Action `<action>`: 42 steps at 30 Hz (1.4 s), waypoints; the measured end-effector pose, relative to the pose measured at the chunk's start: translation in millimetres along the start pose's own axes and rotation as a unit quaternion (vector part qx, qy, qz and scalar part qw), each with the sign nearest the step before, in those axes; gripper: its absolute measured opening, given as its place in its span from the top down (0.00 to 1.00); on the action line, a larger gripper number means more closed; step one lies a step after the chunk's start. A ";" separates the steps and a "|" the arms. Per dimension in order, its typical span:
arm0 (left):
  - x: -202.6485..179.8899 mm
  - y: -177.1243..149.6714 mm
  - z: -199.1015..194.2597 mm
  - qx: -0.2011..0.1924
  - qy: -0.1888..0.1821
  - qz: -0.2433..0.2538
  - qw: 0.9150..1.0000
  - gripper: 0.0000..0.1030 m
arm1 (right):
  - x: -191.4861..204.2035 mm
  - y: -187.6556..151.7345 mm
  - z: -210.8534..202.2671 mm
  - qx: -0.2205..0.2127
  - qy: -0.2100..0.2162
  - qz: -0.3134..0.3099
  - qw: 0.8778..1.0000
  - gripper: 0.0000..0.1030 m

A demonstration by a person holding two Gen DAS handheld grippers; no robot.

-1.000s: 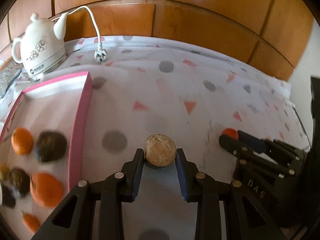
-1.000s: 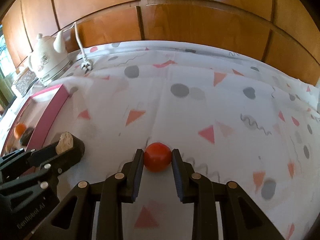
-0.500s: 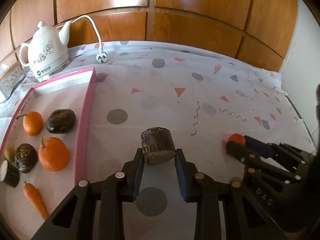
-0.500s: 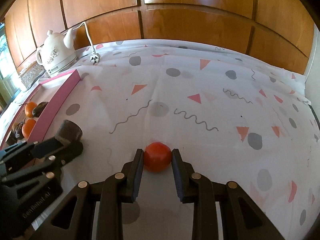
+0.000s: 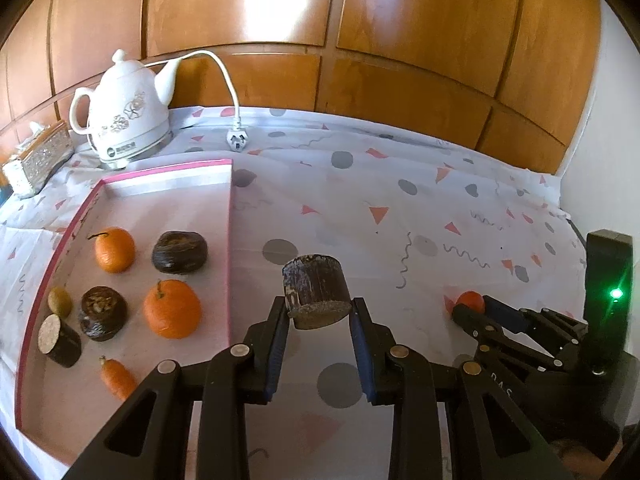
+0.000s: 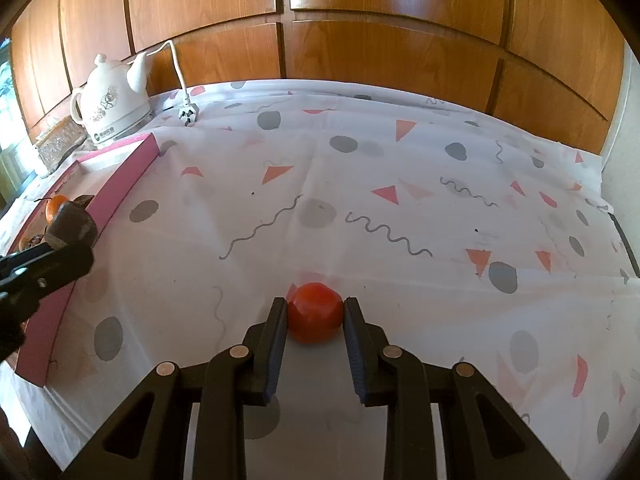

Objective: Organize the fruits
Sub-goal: 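Carry the log stump into the pink tray with the left tool and release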

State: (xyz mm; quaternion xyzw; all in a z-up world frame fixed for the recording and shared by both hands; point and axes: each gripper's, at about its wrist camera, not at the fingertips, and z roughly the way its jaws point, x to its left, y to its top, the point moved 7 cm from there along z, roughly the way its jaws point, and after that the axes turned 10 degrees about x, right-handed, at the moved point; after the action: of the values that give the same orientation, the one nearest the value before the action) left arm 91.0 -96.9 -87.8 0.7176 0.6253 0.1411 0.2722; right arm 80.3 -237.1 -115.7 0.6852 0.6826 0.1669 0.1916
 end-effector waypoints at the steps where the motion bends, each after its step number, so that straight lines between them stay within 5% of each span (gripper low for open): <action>1: 1.8 -0.3 -2.3 -0.002 0.000 -0.002 1.000 0.70 | 0.1 -0.3 -0.1 0.000 -0.001 0.000 1.000 0.73; 11: 44.0 7.2 -24.7 -0.028 0.020 -0.041 0.999 0.70 | 1.3 -1.9 -1.0 0.001 -0.014 -0.005 1.000 0.73; 22: 160.7 21.5 -22.8 -0.030 0.077 -0.149 0.985 0.70 | 3.1 -0.5 1.2 0.007 -0.022 -0.009 1.000 0.73; 27: 192.2 23.7 -25.5 -0.036 0.096 -0.179 0.978 0.58 | 3.3 0.4 2.1 0.009 -0.023 -0.008 1.000 0.73; 42: 180.6 -4.1 -47.4 -0.035 0.115 -0.176 0.977 0.48 | 12.7 4.6 -1.1 0.009 -0.006 -0.014 1.000 0.73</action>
State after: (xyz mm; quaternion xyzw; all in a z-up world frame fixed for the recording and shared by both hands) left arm 94.1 89.5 -76.6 0.5653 0.7636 0.1941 0.2443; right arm 83.9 -224.4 -112.9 0.6783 0.6924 0.1538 0.1920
